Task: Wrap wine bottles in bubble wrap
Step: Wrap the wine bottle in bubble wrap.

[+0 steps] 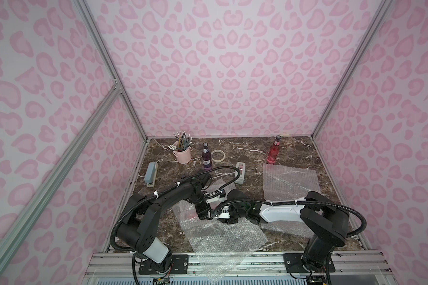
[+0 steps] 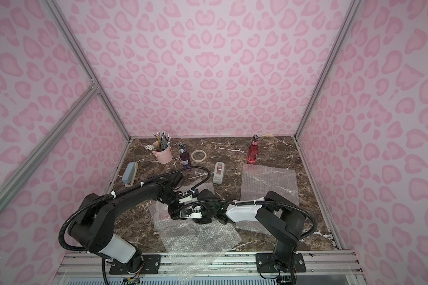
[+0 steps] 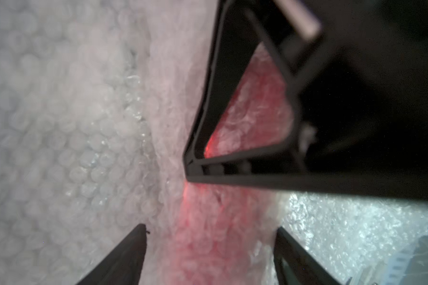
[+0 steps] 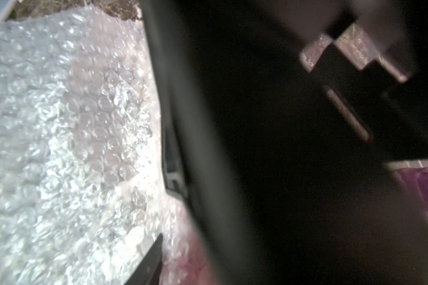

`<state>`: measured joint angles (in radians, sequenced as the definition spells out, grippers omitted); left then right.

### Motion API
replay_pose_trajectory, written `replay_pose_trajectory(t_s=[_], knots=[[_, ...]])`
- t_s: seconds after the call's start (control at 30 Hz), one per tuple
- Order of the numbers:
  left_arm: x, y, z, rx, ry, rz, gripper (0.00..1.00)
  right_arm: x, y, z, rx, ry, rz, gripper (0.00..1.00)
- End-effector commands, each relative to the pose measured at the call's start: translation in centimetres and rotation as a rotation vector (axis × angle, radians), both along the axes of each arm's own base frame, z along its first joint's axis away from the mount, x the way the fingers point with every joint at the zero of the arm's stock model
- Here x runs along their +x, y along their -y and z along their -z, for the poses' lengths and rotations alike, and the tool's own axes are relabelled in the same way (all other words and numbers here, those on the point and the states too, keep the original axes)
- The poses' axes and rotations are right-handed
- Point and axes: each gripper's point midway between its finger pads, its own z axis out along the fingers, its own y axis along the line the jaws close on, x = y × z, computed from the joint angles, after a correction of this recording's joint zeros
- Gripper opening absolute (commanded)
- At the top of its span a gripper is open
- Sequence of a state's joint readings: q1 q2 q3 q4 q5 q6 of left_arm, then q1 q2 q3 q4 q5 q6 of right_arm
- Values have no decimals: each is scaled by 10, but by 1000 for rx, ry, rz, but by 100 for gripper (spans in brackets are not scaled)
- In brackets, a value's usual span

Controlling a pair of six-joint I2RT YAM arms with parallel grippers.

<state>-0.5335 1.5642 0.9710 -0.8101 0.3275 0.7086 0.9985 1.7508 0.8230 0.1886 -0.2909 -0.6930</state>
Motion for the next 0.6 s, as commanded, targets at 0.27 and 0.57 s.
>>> replay_pose_trajectory(t_s=[0.27,0.57], knots=[[-30,-26,-35,1,-15,-49,97,-7,32,43,-177,-92,87,52],[-16,-51,-42,90,95,-111,99,-9,30,43,-173,-60,82,54]])
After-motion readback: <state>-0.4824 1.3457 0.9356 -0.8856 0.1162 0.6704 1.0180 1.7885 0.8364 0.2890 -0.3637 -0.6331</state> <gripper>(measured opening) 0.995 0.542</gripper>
